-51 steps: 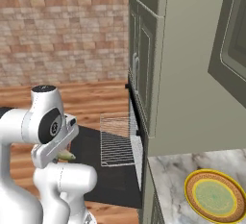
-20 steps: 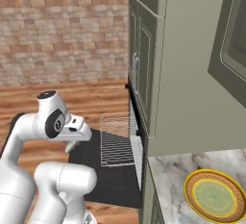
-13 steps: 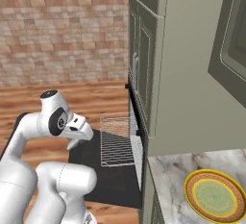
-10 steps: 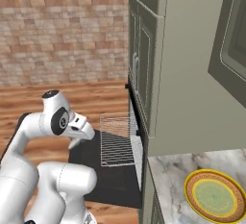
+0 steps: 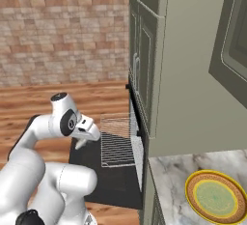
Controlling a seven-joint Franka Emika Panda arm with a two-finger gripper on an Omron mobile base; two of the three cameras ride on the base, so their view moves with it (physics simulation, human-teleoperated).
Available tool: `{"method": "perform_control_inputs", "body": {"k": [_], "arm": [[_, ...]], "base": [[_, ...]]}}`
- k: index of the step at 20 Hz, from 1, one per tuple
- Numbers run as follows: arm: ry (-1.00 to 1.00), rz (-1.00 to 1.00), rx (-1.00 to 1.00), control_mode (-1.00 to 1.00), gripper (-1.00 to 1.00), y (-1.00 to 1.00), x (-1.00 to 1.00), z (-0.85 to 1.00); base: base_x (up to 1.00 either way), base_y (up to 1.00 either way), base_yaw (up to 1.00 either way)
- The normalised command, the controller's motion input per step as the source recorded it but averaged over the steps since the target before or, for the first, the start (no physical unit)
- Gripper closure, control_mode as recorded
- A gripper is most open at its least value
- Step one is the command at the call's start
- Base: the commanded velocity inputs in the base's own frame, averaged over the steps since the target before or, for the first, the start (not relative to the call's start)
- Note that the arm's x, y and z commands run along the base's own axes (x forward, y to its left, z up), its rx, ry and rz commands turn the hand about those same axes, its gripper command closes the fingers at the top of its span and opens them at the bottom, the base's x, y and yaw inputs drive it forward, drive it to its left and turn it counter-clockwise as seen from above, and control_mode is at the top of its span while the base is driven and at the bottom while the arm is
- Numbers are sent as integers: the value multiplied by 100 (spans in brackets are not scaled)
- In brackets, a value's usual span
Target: Place the fish on the top rack of the oven, and slide the tray back inside. Close the oven door.
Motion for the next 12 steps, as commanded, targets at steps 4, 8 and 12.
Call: {"method": "perform_control_inputs", "body": {"k": [4, 8, 12], "arm": [[2, 3, 0, -100, 100, -4, 15, -22], [2, 3, 0, -100, 100, -1, 13, -14], [2, 2, -1, -100, 100, -2, 14, -8]], "base": [[0, 0, 0], [0, 0, 0], [0, 0, 0]]}}
